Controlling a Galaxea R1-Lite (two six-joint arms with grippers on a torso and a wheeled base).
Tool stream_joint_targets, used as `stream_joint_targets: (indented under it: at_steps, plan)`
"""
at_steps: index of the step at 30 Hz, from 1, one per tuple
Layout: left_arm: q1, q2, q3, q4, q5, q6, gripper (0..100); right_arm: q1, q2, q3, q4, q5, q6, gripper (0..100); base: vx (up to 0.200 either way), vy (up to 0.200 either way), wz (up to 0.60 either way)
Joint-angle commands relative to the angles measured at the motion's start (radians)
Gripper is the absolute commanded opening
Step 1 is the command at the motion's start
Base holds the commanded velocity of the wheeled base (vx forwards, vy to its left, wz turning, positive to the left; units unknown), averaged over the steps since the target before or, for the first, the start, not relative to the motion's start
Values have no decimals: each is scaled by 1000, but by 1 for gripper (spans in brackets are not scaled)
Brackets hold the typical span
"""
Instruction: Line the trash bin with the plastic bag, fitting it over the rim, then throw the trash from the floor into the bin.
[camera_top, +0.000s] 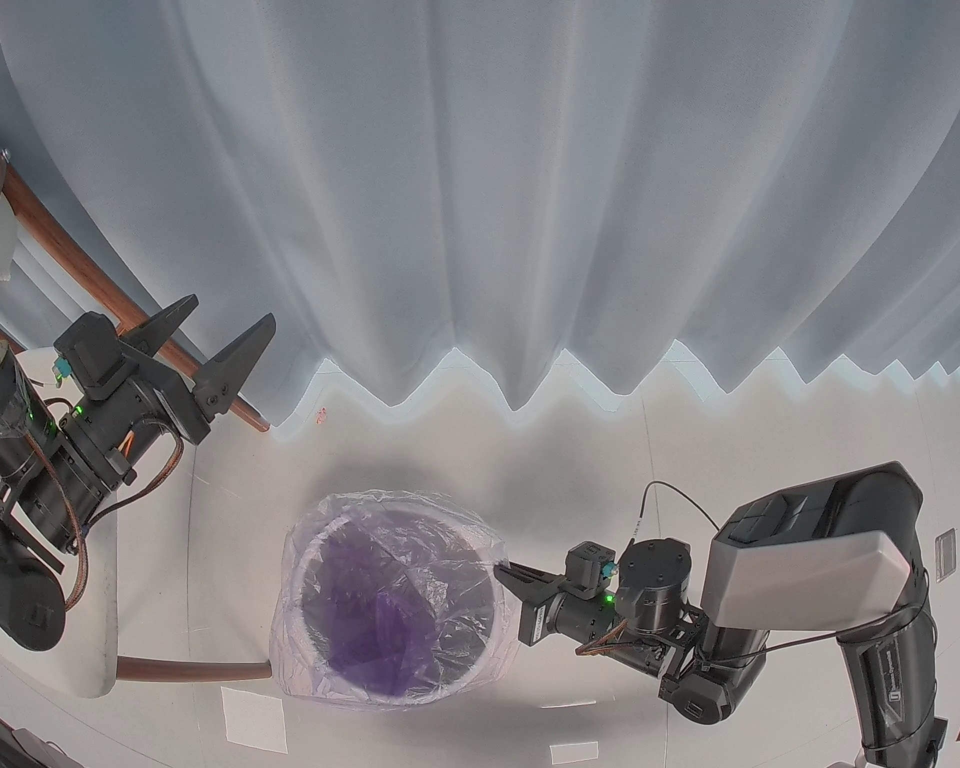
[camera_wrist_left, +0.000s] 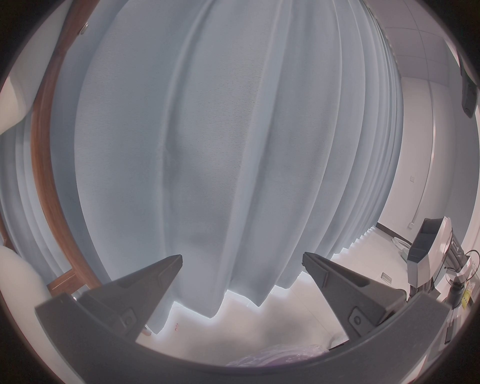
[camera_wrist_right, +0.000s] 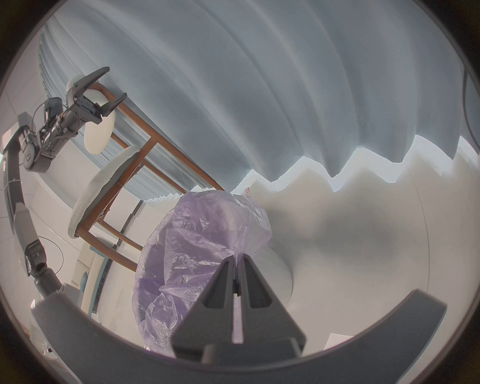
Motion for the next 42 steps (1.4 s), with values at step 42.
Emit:
stream_joint_targets:
  at_steps: [42]
  plan:
    - [1,-5,14,1,0,4,100,-98,238,-179,10,4,117,0,0,0,0]
